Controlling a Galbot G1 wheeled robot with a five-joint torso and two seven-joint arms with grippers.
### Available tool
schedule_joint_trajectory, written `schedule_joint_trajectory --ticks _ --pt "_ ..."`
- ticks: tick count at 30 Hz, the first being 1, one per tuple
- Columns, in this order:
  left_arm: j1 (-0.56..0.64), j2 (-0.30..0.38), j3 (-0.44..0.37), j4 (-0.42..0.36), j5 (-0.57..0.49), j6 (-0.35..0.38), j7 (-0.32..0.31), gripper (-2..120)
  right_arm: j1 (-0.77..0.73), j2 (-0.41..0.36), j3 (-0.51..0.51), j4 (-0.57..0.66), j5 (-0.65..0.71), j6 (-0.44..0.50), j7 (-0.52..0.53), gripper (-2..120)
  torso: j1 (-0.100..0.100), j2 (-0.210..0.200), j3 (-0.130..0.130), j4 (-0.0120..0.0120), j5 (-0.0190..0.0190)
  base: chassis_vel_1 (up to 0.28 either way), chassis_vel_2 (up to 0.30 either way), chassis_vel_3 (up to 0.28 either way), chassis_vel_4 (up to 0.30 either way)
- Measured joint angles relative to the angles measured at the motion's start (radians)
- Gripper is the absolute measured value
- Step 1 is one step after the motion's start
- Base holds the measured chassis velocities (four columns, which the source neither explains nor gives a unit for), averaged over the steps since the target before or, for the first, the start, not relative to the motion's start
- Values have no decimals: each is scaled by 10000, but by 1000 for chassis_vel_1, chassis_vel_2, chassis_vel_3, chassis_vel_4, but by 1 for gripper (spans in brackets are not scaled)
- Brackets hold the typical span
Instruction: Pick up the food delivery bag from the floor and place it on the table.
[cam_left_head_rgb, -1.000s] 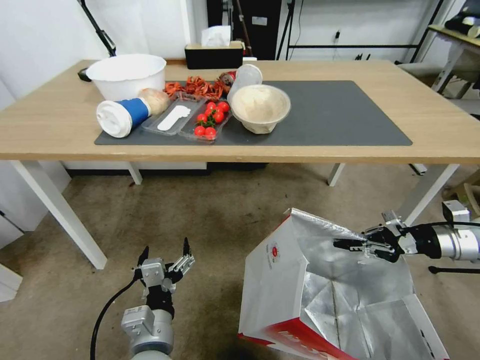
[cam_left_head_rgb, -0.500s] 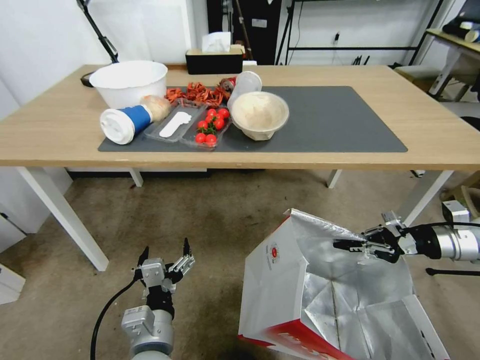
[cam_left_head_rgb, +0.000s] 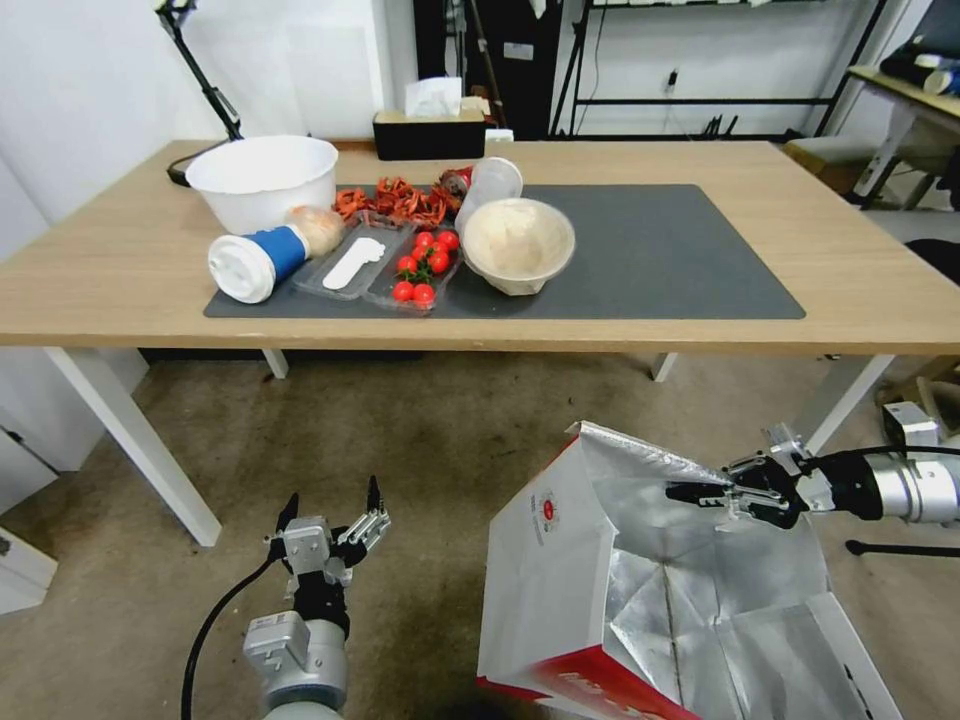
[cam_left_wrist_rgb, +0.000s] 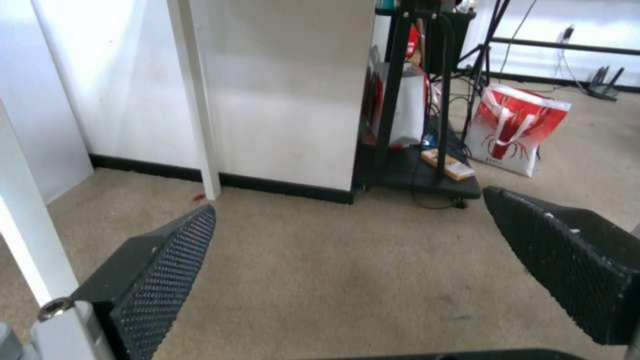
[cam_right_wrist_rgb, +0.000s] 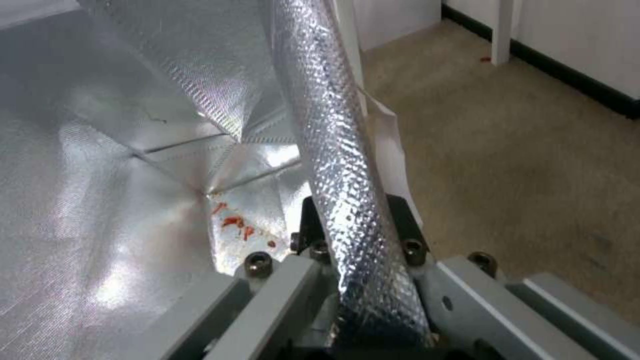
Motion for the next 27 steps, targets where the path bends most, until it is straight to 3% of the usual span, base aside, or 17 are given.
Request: schedule_joint_trajectory --ticks 27 --pt "5 -8 17 -25 8 -13 -18 100 6 -41 41 66 1 -19 -47 0 453 1190 735 0 0 0 0 0 0"
